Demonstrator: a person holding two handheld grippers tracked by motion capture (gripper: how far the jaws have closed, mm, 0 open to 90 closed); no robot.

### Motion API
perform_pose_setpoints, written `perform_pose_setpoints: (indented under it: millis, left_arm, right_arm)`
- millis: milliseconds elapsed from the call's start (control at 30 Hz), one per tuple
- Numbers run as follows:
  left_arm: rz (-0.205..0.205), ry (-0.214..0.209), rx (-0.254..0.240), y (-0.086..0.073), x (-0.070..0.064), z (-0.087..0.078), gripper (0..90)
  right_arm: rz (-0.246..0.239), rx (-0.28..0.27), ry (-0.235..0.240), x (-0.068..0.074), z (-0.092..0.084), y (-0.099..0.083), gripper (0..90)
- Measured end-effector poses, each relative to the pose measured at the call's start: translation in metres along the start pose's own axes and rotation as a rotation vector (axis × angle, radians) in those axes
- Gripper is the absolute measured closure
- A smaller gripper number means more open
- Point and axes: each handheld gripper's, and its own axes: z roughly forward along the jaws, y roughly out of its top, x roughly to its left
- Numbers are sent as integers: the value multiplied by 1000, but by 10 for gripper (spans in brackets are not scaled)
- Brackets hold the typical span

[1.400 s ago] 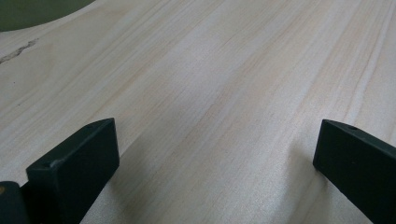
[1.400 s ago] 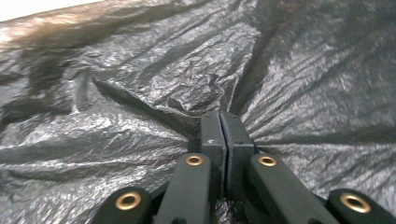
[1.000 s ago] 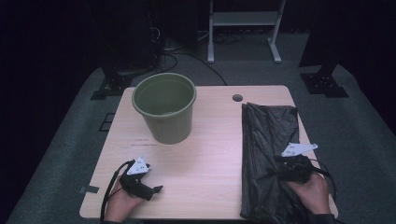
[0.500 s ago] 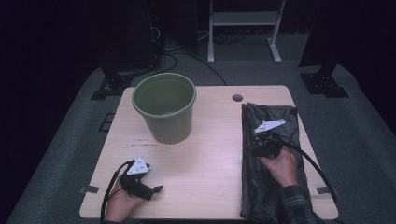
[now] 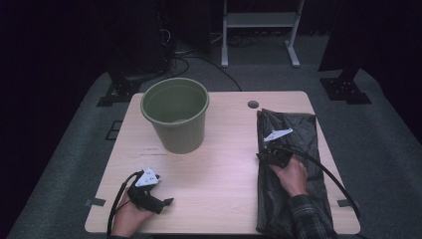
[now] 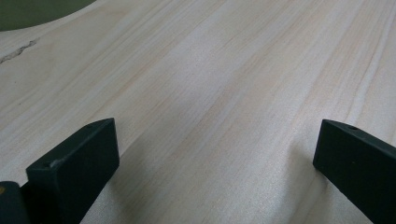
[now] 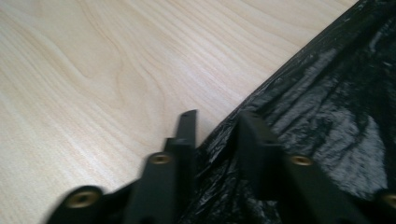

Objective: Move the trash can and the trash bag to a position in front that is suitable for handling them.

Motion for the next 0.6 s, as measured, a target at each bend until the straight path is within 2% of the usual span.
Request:
perform_pose_setpoints:
  millis: [33,67,200,233,300,333,433,467,500,533,567,600]
  left_arm:
    - [0,0,0,0,0,0,0]
    - [0,0,0,0,0,0,0]
    - [0,1,0,0,0,0,0]
    - [-1,1,0,0,0,0,0]
    - [-1,1,0,0,0,0,0]
    - [0,1,0,0,0,0,0]
    - [-1,2,0,0,0,0,0]
    - [-1,2,0,0,0,0,0]
    - [-1,3,-1,0,0,0,0]
    - [-1,3,-1,0,0,0,0]
    - [-2,4,-1,0,0,0,0]
    - [-2,4,-1,0,0,0,0]
  right_arm:
    - [-8,-6,18,2,0,0,870]
    - [-7,-7,29,2,1,0,895]
    - [-28,-10,54,5,2,0,899]
    - [-66,-9,77,8,2,1,899]
    - [-75,-10,92,9,2,1,899]
    - [-103,-11,122,16,2,-1,899]
    - [-151,-9,161,26,1,-1,899]
    - [-151,-9,161,26,1,-1,899]
    - [-203,-11,196,39,0,-1,898]
    - [-203,-11,196,39,0,-1,898]
    - [-234,-15,233,51,0,-2,898]
    - [-246,-18,250,55,-1,-3,899]
